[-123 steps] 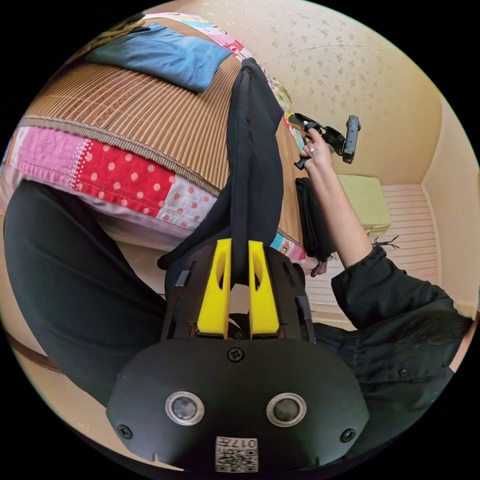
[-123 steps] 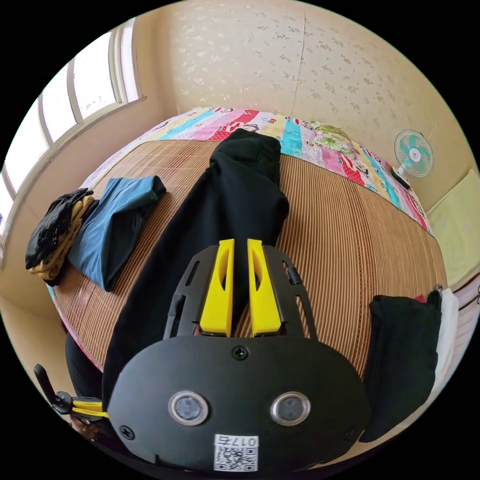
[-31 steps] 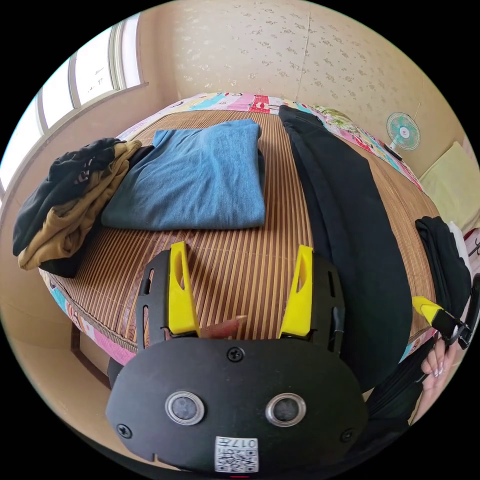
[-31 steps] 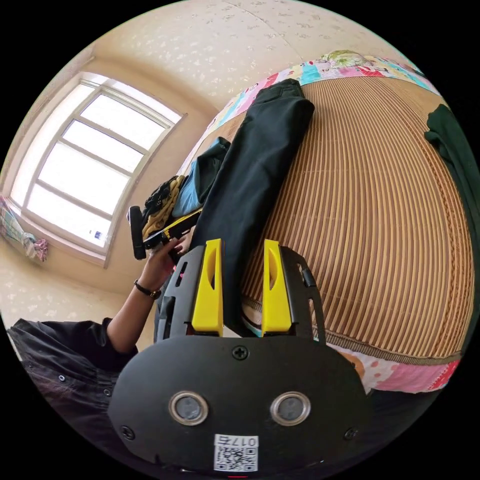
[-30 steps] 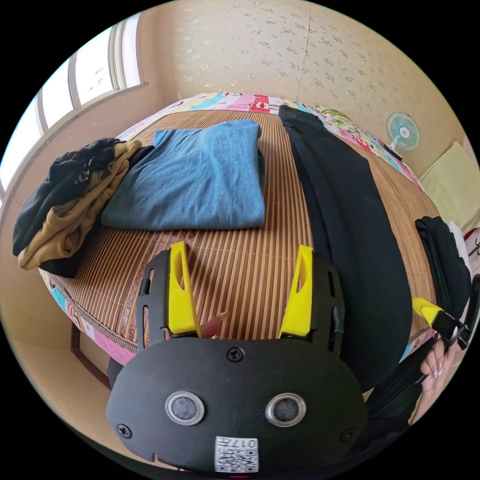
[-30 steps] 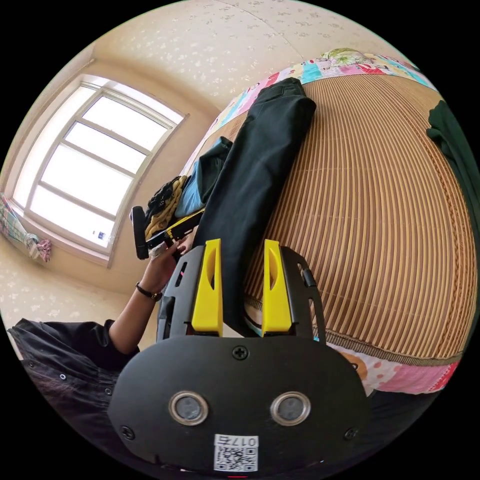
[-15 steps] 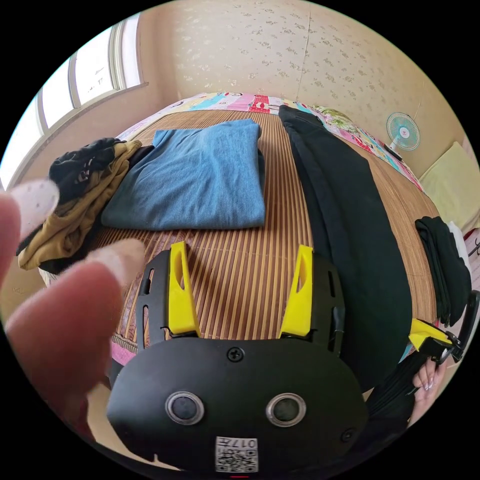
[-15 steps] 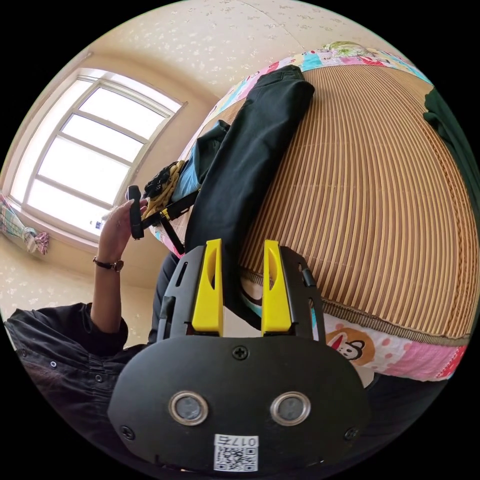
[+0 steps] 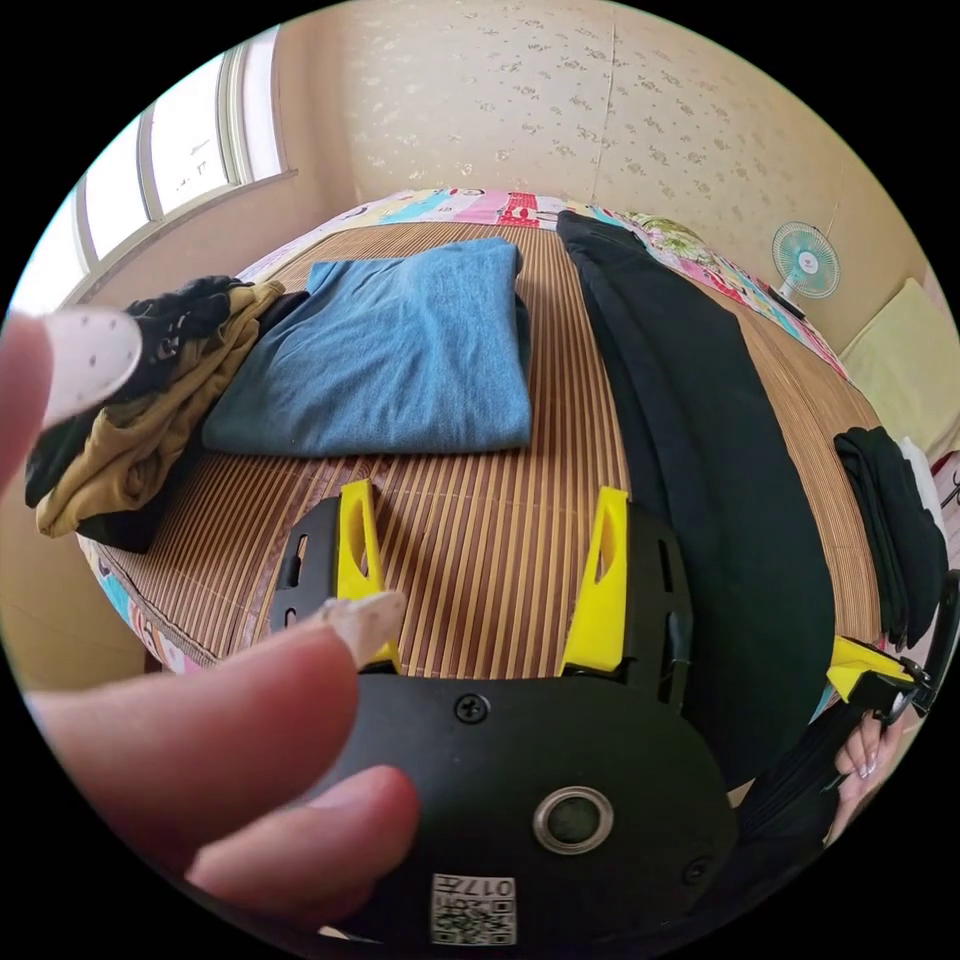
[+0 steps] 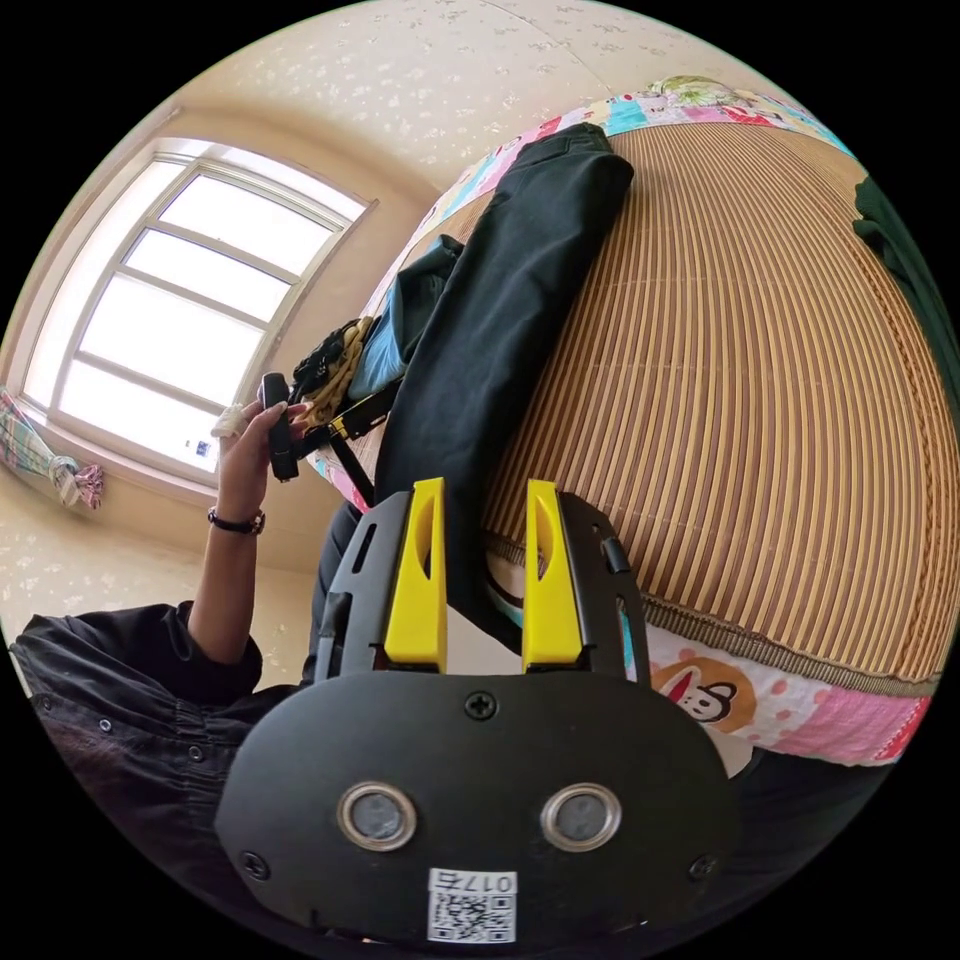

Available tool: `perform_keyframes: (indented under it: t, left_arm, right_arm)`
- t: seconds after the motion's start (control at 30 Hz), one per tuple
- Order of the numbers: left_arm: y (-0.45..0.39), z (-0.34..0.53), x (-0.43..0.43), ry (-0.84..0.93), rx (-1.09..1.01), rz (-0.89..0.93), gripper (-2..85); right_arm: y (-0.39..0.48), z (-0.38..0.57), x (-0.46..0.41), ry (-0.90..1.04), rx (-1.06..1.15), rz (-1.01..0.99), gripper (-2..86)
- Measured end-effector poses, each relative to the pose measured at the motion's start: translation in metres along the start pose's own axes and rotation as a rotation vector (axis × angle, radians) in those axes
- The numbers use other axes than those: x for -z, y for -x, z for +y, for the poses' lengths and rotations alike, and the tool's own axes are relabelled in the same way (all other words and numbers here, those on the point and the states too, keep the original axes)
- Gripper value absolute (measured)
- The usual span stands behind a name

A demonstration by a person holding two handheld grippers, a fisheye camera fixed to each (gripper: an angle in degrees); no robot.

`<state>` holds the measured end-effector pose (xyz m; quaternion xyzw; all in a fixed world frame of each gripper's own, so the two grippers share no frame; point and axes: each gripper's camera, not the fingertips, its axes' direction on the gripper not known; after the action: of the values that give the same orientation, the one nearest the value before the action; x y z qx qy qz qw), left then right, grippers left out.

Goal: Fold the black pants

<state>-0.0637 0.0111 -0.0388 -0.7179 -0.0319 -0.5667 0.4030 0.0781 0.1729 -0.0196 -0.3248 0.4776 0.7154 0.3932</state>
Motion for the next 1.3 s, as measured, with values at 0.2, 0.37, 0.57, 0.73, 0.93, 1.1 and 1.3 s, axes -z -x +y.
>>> perform_keyframes:
  t: [0.2, 0.37, 0.57, 0.73, 0.93, 1.1, 1.3]
  left_arm:
    - [0.003, -0.002, -0.001, 0.006, 0.000, -0.003, 29.1]
    - [0.009, -0.003, 0.003, -0.016, 0.003, 0.025, 28.4]
    - [0.012, -0.005, 0.003, -0.015, -0.002, 0.024, 28.1]
    - [0.014, -0.006, 0.002, -0.015, -0.001, 0.025, 28.1]
    - [0.016, -0.009, 0.000, -0.014, -0.001, 0.024, 28.1]
    - [0.017, -0.012, -0.001, -0.014, -0.001, 0.024, 28.1]
    - [0.019, -0.016, -0.004, -0.010, 0.000, 0.023, 28.1]
  right_arm:
    - [-0.001, 0.000, -0.001, 0.004, -0.008, -0.008, 11.9]
    - [0.000, 0.001, -0.001, 0.008, -0.008, -0.019, 11.8]
    - [-0.007, 0.003, -0.002, 0.008, -0.030, -0.012, 11.1]
    - [-0.009, 0.001, -0.005, 0.006, -0.037, -0.019, 10.5]
    - [-0.004, -0.003, -0.011, 0.016, -0.034, -0.009, 10.3]
    - [0.000, -0.003, -0.014, 0.027, -0.027, 0.002, 10.2]
    - [0.001, -0.005, -0.020, 0.028, -0.024, 0.002, 9.9]
